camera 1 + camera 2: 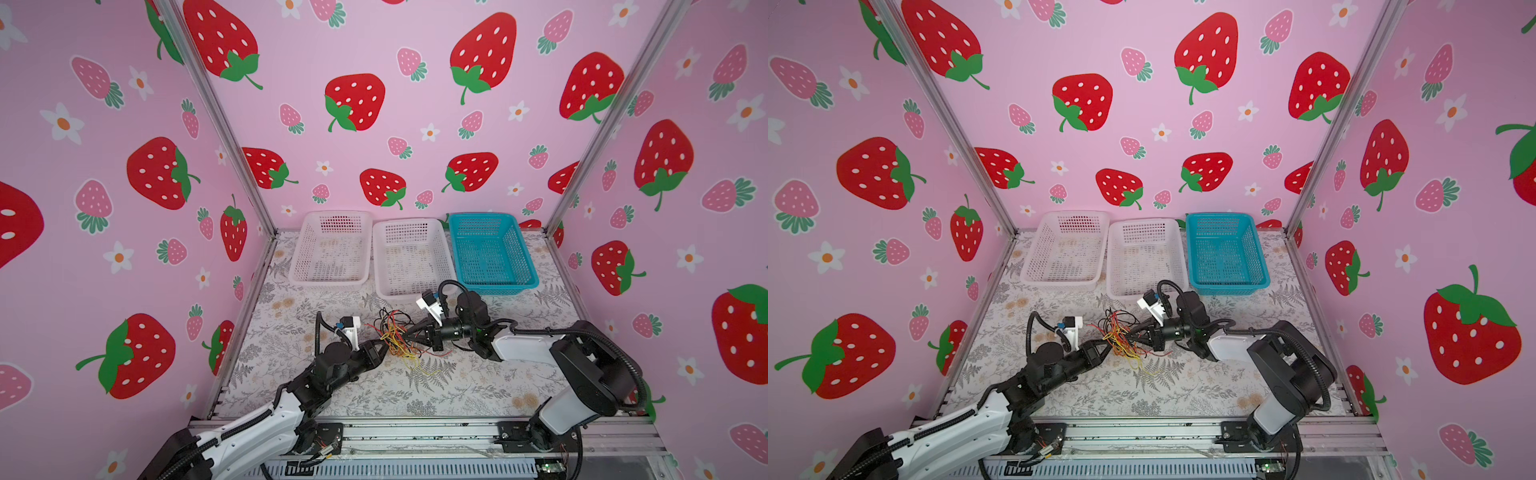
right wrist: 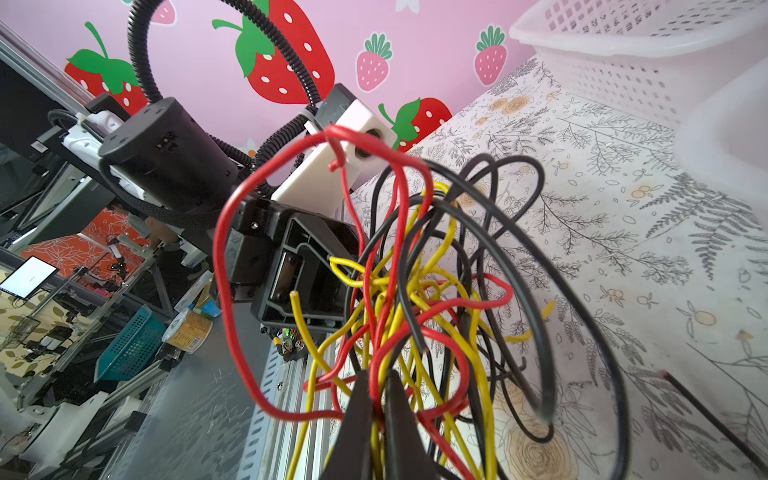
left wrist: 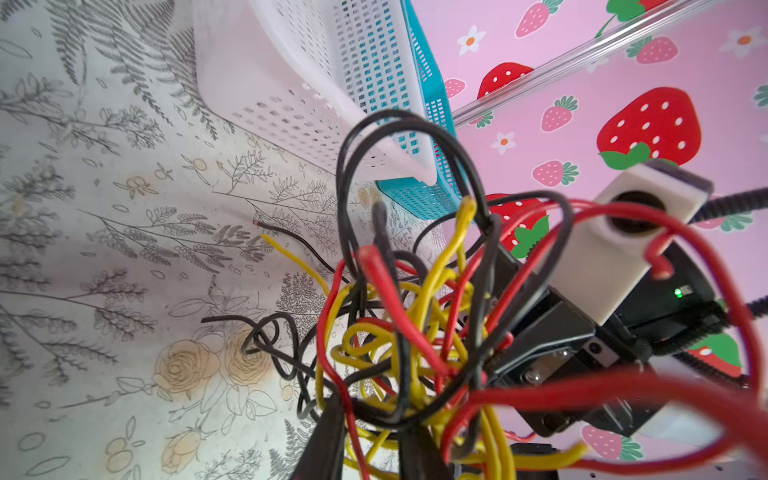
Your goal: Untangle the cables
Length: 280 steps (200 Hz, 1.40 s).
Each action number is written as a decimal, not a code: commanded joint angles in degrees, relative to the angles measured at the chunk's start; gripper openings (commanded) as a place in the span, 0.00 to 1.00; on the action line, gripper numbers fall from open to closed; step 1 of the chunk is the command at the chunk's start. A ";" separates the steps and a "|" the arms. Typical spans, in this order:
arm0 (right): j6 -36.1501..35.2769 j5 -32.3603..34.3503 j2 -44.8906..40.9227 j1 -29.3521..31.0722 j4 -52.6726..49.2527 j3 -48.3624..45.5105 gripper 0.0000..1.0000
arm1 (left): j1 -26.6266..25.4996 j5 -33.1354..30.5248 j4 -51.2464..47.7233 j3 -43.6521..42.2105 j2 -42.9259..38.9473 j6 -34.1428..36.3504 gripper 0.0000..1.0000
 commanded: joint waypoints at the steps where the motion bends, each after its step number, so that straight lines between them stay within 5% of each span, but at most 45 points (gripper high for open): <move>1: 0.79 -2.76 2.04 1.14 -0.49 1.84 0.00 | -0.36 -0.51 2.41 4.04 -1.85 0.81 0.20; 32: -0.23 -1.73 2.05 1.12 -2.64 2.33 0.00 | -0.33 -1.21 0.04 4.38 -4.02 1.29 0.00; 64: -3.03 1.85 0.97 1.08 -7.17 2.95 0.03 | -0.29 -2.00 -3.09 4.25 -6.93 1.38 0.00; 110: -3.12 9.43 -3.57 -2.08 -7.97 -0.03 0.24 | -0.29 -3.46 -8.70 4.22 -10.70 1.48 0.00; 180: -4.10 11.53 -15.16 -4.63 -4.72 -5.45 0.49 | -0.33 -1.59 -14.43 8.44 -7.55 2.42 0.00; 240: -6.50 18.38 -25.22 -4.72 -5.12 -9.13 0.51 | -0.29 -2.60 -18.26 10.96 -3.19 2.04 0.00; 263: -8.06 27.06 -25.09 -4.89 -10.33 -8.41 0.58 | -0.29 -2.17 -18.42 11.30 -2.08 1.74 0.00; 280: -7.97 26.82 -23.27 -5.25 -11.74 -7.16 0.58 | -0.28 -2.03 -19.35 12.00 -1.26 1.64 0.00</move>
